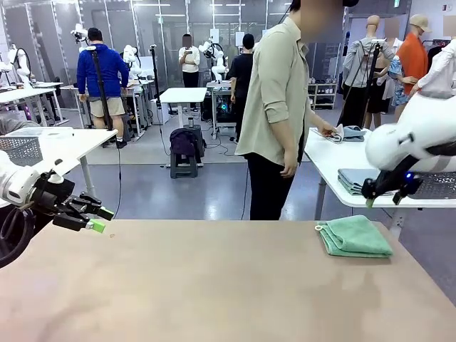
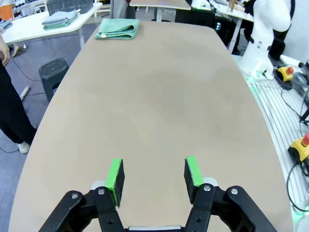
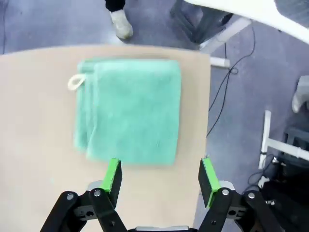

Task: Fold the towels and place them in the basket.
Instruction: Place the folded Towel with hook on the right side of the table.

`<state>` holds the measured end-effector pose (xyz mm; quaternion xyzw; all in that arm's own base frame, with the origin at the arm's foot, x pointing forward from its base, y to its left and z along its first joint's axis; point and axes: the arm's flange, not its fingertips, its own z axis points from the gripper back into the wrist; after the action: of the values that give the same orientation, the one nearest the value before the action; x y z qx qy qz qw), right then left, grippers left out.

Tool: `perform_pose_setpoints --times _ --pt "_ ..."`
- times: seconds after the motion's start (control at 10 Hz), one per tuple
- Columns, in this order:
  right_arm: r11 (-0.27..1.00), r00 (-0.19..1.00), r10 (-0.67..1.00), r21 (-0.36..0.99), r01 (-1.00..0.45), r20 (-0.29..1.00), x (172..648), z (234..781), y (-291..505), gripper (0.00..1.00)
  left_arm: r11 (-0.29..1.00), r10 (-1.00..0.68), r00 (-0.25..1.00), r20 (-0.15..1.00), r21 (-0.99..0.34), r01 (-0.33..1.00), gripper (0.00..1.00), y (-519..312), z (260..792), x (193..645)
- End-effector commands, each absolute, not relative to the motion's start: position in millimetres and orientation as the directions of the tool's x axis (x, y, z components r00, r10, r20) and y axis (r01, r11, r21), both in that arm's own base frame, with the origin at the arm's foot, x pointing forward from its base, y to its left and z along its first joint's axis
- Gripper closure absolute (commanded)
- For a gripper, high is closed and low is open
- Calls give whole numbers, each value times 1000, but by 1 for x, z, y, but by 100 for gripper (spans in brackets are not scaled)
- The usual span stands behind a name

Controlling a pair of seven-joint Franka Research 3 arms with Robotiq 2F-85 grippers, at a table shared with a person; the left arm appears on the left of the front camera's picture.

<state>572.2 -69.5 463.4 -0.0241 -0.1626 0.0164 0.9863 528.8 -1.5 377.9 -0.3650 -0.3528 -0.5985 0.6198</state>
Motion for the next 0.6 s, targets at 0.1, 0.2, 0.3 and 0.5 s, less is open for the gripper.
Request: perform_pose_setpoints --times 0.1,0.2,0.3,0.5 --pt "999 964 -31 21 26 263 478 546 -38 20 19 -483 34 875 -28 999 35 -1 379 527" --pt "997 967 -59 61 46 247 457 564 -34 20 19 -483 34 875 -28 999 35 -1 379 527" --pt "993 966 -61 112 34 251 435 579 -32 20 19 -483 34 875 -28 999 35 -1 379 527" --pt "993 960 -35 118 2 278 408 585 -29 20 19 -483 34 875 -28 999 35 -1 379 527"
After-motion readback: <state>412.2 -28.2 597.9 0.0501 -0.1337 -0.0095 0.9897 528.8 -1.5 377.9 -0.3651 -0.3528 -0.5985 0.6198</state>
